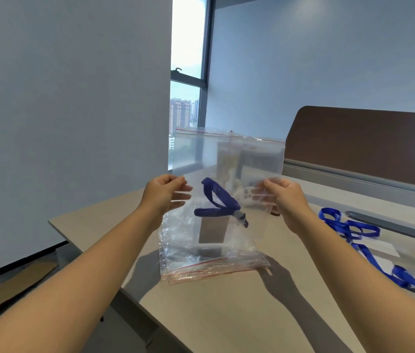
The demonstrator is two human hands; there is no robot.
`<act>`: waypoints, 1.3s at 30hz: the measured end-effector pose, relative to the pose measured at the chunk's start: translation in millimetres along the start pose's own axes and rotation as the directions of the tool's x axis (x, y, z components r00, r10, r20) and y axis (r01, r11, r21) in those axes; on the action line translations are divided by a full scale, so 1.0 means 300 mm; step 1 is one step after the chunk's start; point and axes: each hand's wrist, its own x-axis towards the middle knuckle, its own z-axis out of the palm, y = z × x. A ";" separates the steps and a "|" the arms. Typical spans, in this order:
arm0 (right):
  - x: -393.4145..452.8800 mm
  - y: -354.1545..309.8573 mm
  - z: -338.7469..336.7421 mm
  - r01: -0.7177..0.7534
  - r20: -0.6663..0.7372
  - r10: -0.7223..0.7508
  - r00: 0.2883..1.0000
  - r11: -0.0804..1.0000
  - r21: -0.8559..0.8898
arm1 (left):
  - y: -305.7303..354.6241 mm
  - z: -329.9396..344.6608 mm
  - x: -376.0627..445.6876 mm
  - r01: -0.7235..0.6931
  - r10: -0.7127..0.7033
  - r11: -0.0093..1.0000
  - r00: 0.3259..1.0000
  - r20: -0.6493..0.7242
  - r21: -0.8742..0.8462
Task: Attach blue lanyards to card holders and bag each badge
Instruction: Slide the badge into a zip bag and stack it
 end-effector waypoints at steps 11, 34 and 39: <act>-0.055 -0.151 -0.098 0.206 -0.238 -0.207 0.949 0.978 -0.030 | 0.177 0.095 -0.050 -0.242 0.239 0.969 0.969 0.057 0.054; -0.489 -0.144 -0.557 0.110 -0.293 -0.152 0.944 0.982 -0.153 | 0.187 0.484 -0.333 -0.109 0.173 0.984 0.776 0.606 -0.142; -0.642 -0.189 -0.693 0.048 -0.376 -0.105 0.921 0.986 -0.158 | 0.199 0.617 -0.424 0.004 0.156 0.979 0.641 0.751 -0.206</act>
